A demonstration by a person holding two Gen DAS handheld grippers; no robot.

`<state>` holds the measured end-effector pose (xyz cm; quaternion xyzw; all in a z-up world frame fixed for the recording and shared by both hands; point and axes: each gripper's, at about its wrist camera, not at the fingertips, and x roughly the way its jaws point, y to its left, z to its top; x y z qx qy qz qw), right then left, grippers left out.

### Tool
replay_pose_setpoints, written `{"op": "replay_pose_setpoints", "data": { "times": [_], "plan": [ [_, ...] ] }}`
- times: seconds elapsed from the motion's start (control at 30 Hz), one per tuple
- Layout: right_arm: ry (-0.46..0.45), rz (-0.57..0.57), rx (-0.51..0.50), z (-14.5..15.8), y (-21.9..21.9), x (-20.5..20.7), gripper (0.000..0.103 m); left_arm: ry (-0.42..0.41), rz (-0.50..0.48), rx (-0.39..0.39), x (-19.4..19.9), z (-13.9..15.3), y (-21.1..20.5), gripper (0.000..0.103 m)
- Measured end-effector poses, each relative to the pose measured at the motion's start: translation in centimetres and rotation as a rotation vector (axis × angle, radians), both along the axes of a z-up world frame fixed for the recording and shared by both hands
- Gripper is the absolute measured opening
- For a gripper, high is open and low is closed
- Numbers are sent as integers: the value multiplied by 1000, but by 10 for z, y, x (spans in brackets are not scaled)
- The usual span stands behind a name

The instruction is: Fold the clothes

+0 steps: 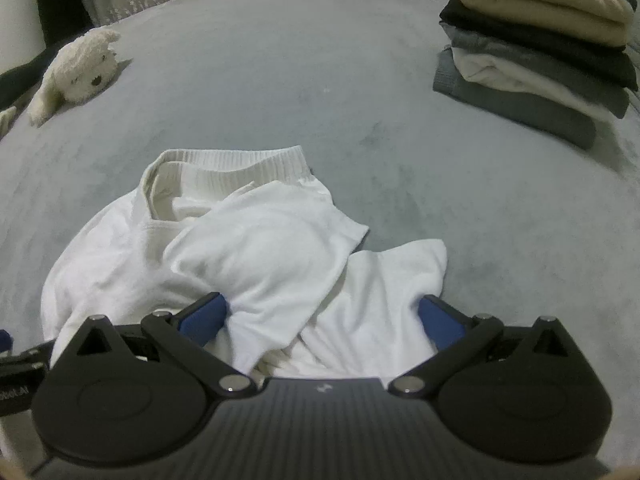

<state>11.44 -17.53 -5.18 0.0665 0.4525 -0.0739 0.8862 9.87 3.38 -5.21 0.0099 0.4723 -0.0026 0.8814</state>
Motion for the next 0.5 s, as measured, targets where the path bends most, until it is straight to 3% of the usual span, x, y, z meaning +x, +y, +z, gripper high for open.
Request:
{"op": "replay_pose_setpoints", "data": {
  "times": [0.2,0.4,0.47,0.5],
  "plan": [
    [-23,49,-28,-5,-3,-1,103,-63,-78,-10,-9,-6,7,103],
    [-8,74,-11,4,-6,1,103,-29,-83,-60,-8,2,19,103],
    [-39,75,38,11,-9,-3,97,-15,-64,-94,-8,5,24,102],
    [-55,84,62,13,-10,-5,89,-9,-59,-105,-7,6,25,102]
  ]
}}
